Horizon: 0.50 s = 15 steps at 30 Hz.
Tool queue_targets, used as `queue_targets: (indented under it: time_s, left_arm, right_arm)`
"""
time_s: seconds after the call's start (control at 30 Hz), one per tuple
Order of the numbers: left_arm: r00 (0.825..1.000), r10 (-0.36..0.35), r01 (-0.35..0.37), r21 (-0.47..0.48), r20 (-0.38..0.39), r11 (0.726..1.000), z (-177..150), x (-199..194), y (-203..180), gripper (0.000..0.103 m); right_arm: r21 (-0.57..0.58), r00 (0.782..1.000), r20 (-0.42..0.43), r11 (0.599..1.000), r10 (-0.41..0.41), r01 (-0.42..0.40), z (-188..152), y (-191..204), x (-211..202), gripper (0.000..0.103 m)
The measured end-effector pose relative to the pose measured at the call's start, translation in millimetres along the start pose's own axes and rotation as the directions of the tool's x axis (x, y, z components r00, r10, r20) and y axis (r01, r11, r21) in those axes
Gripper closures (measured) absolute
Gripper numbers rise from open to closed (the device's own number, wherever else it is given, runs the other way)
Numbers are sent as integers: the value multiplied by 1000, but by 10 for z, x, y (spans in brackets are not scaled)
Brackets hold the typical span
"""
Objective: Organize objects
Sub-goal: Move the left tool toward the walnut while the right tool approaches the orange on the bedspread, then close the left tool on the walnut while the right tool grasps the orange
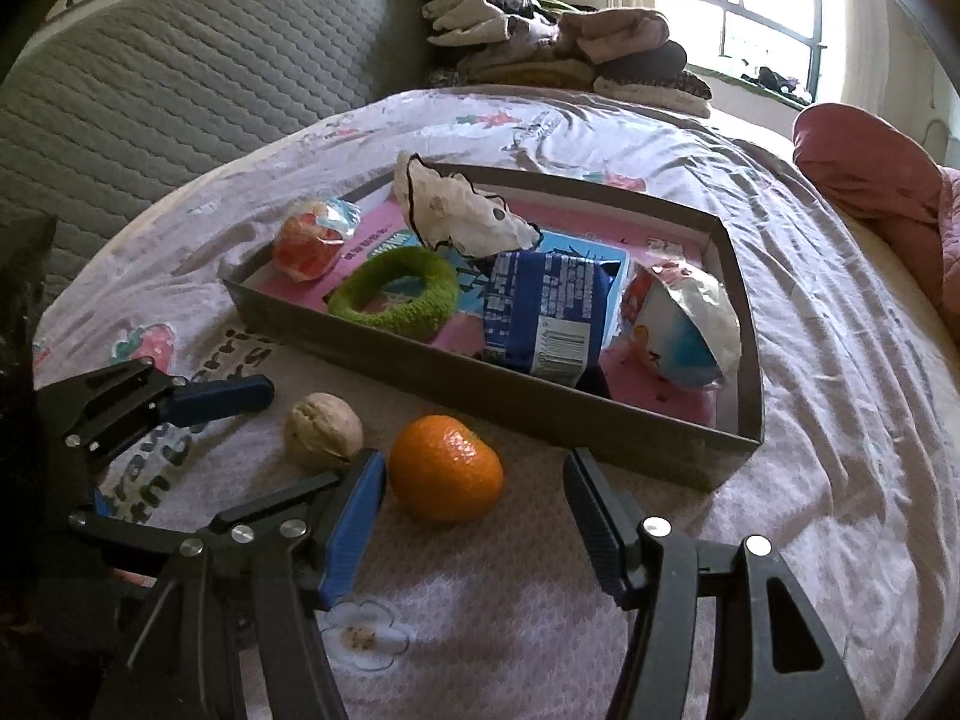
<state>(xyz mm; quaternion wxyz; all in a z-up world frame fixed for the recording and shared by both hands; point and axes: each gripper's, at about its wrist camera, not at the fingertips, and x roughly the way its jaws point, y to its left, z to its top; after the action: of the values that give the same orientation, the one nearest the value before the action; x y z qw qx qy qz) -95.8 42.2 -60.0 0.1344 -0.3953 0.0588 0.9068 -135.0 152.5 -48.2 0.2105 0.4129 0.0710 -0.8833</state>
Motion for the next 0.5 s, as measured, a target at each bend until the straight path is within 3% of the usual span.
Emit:
queue_targets:
  time_s: [0.27, 0.37, 0.5]
  left_arm:
    - [1000, -23, 23, 4, -3, 1000, 57, 89, 24, 39]
    - [999, -45, 45, 0, -4, 999, 75, 117, 39, 40]
    - [997, -71, 71, -4, -3, 997, 88, 139, 41, 52]
  right_arm:
    - [5, 999, -16, 1000, 29, -29, 31, -3, 93, 62]
    - [21, 999, -16, 999, 42, -41, 37, -30, 94, 64]
    - [43, 998, -12, 997, 58, -58, 33, -61, 89, 64]
